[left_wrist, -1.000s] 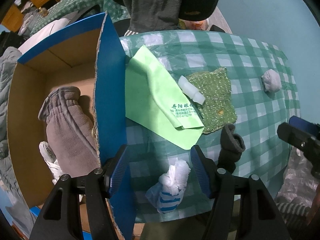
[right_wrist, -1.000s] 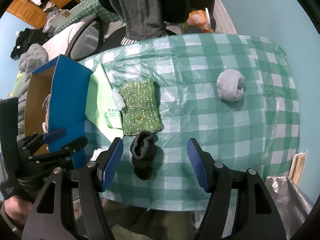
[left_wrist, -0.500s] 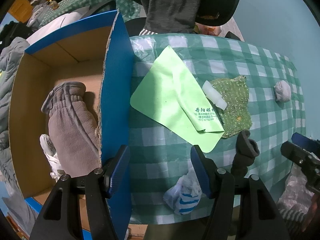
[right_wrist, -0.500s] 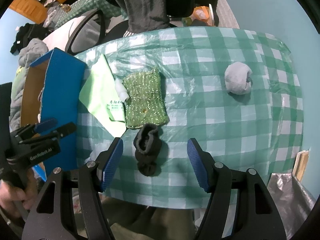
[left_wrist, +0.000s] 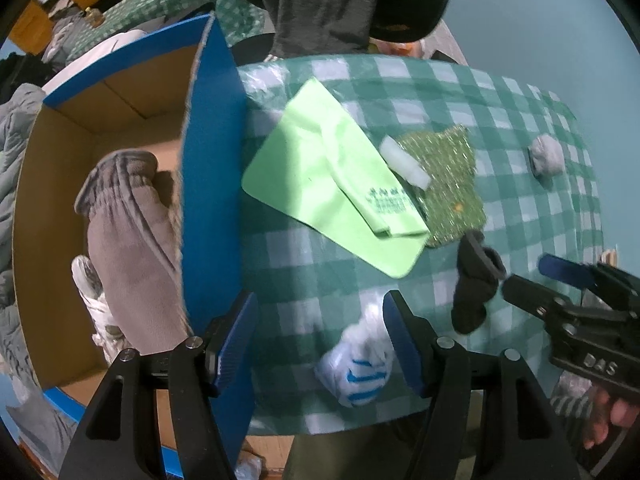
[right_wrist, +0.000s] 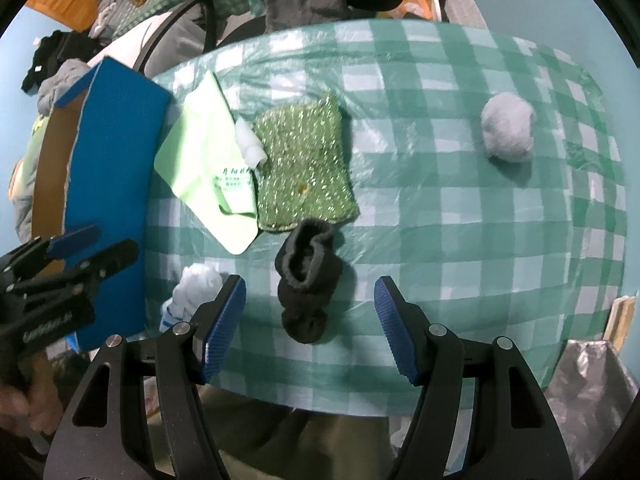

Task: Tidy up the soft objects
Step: 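Close the left tool on the striped sock while the right tool grasps the black sock, then lift the striped sock with the left tool while the right tool lifts the black sock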

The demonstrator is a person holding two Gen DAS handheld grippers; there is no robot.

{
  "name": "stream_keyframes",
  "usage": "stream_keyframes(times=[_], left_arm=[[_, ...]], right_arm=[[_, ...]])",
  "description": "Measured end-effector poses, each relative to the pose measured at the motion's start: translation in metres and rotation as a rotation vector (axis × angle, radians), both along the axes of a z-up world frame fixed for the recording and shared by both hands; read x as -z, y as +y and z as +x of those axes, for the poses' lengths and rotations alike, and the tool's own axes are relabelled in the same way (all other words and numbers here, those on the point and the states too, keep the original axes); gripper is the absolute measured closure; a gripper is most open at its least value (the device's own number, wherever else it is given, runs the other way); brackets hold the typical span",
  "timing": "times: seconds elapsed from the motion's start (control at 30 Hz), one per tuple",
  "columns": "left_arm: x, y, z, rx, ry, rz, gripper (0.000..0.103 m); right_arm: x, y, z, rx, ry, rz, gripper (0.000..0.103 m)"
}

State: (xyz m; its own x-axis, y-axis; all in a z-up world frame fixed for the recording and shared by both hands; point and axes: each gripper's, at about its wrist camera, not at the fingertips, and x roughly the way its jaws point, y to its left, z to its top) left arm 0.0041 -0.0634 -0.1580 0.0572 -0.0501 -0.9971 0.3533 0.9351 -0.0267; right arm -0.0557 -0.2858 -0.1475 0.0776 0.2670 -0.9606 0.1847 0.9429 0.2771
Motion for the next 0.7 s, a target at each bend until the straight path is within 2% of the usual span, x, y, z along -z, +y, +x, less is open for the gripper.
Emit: stream_keyframes(times=[0.27,0.7], left_arm=[[0.008,-0.01,-0.028,0.051,0.014,0.0,0.036],[0.028,-0.011,-0.04,0.061,0.031,0.015,0.036]], right_arm=[[0.016,0.012,-0.004,-0.035,0.002,-0.006,0.036],[0.034,0.023,-0.005,-0.069,0.005,-0.02,0.036]])
